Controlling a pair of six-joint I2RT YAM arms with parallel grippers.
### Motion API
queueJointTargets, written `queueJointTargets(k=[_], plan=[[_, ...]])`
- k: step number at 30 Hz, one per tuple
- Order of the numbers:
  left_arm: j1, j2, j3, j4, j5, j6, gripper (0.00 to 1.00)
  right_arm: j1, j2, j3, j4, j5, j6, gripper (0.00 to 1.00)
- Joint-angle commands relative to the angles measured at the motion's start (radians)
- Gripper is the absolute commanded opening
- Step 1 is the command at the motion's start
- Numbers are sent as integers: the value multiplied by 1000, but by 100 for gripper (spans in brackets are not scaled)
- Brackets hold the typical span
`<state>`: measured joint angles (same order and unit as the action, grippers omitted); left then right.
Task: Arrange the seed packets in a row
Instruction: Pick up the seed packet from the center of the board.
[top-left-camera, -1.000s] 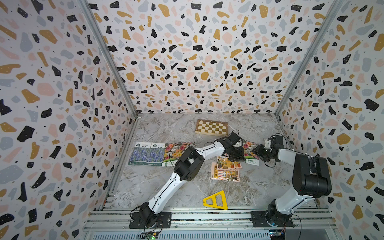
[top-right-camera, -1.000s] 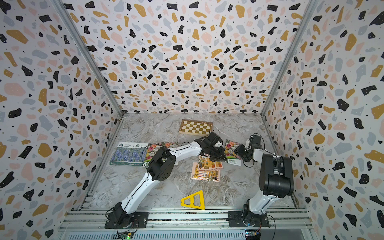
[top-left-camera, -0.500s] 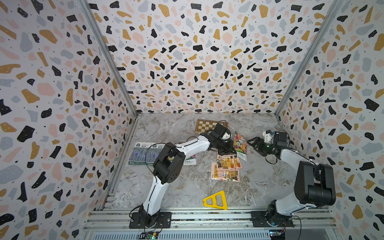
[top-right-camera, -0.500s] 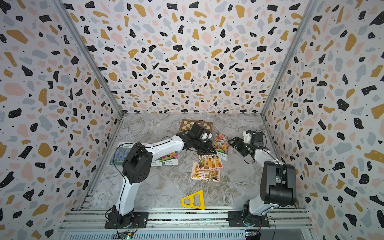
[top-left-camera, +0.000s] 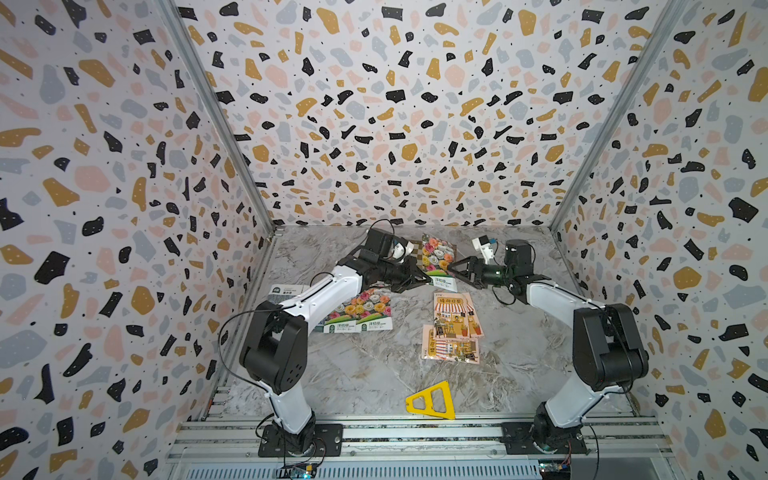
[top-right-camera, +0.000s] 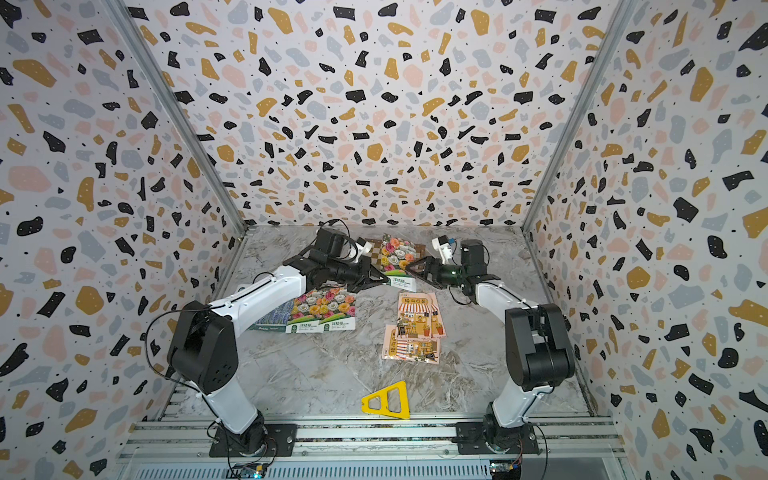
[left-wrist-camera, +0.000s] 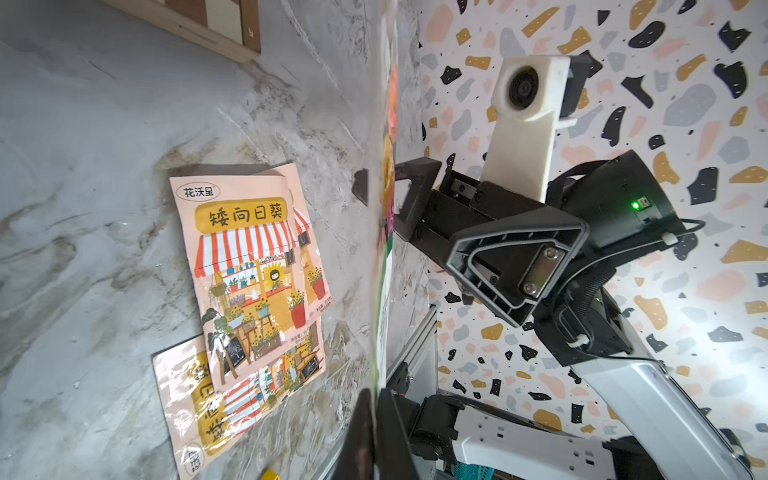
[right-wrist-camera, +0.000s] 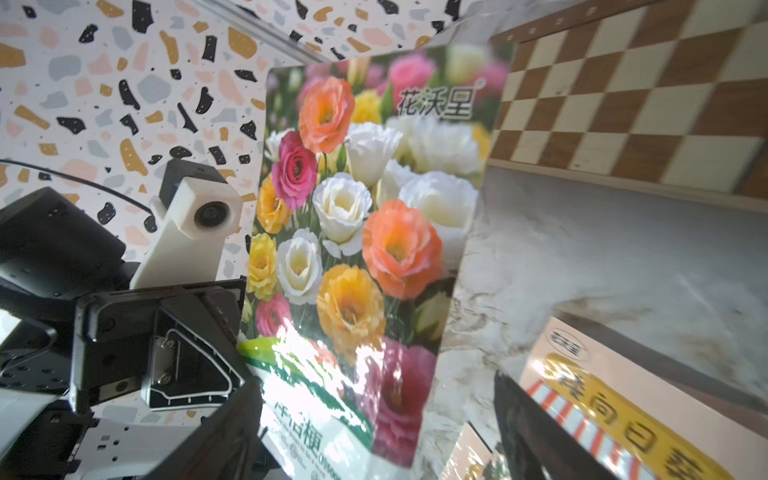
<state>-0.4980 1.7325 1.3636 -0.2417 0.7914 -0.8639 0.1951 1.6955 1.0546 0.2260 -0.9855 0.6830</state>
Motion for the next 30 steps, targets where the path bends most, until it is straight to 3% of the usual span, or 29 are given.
queueJointTargets(k=[1,7,13,24,30], plan=[[26,-59,-27,51,74,11,0,38,26,74,78,-63,64,87],[64,-104,-66,53,111,16,0,63,57,127,164,-112,150,81],[84,-111,-91,41,144,46,0,60,32,69,325,-120,287,59],[101,-138,-130,19,143,66,0,39,27,56,266,-101,256,28],[105,-137,-116,-43,114,107,0,41,30,70,143,-81,181,14]])
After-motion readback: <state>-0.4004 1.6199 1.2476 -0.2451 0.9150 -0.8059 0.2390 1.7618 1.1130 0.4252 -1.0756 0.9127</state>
